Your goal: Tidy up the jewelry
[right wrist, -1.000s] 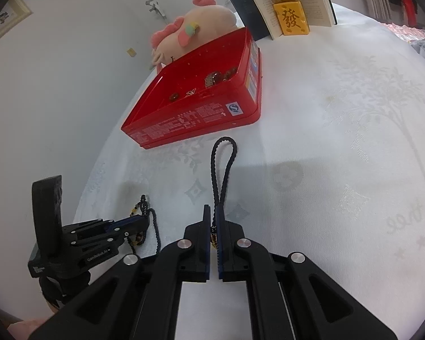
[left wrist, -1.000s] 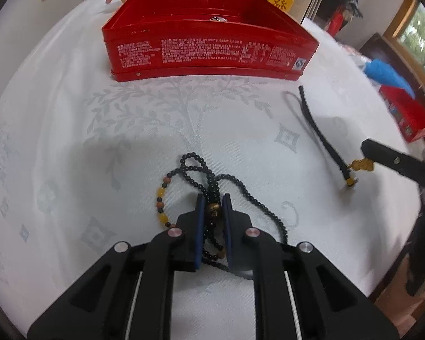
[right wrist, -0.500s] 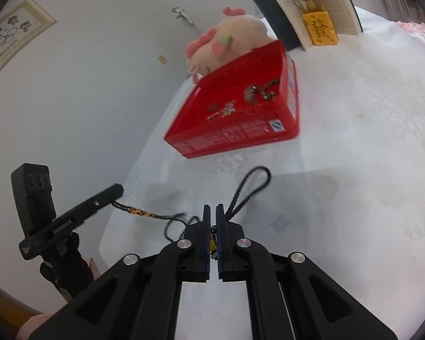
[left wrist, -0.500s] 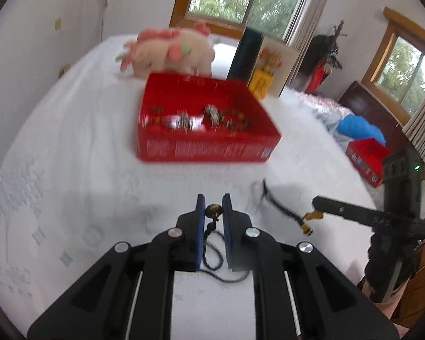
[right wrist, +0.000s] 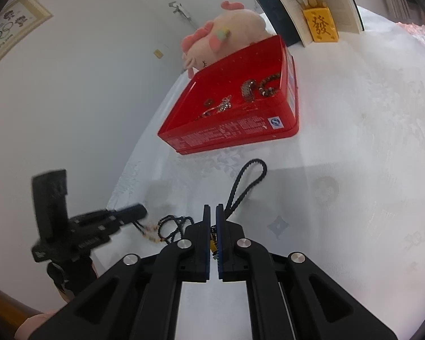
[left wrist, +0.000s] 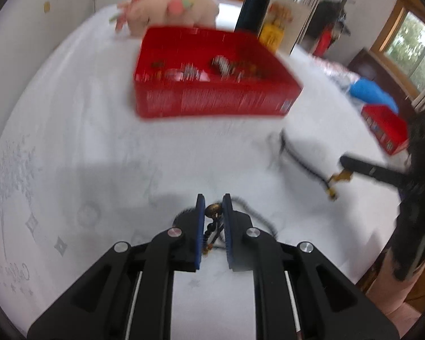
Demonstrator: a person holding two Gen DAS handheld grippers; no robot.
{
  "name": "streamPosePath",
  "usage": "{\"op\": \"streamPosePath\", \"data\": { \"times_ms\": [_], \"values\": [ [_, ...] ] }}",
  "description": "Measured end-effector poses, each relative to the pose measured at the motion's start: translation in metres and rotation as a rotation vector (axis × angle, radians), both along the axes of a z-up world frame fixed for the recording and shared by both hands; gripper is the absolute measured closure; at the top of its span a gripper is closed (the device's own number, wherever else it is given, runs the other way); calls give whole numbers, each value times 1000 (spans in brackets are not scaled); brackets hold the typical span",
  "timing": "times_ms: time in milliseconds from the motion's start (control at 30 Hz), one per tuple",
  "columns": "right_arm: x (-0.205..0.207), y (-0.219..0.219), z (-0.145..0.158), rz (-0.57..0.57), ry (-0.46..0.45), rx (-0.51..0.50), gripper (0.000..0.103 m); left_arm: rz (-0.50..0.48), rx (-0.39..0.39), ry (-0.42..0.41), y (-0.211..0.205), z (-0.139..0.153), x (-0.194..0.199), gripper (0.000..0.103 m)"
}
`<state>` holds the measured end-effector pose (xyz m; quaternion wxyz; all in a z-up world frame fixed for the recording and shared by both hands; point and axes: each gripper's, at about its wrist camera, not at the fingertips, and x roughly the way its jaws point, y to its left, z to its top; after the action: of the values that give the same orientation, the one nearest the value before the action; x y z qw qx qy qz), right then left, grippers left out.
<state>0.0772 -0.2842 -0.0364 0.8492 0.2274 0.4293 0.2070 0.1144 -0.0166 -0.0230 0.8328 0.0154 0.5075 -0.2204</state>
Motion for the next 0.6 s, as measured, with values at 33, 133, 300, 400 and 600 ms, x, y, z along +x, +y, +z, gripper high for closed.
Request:
{"op": "streamPosePath", "data": {
  "times_ms": [33, 133, 300, 400, 600],
  "values": [
    [0, 0, 0, -1, 1, 0, 100, -5, 4, 23, 1, -6, 1, 91],
    [1, 1, -1, -4, 0, -4, 100, -9, 24, 54, 3, -18, 3, 89],
    [1, 4, -2, -1, -1, -12, 100, 8, 33, 98, 9, -29, 7, 53],
    [1, 4, -2, -4, 2, -12, 100, 18, 6, 115, 15, -30, 8, 41],
    [1, 3, -3, -6, 5, -11, 100, -39, 7, 170, -8, -44, 6, 31]
  ]
}}
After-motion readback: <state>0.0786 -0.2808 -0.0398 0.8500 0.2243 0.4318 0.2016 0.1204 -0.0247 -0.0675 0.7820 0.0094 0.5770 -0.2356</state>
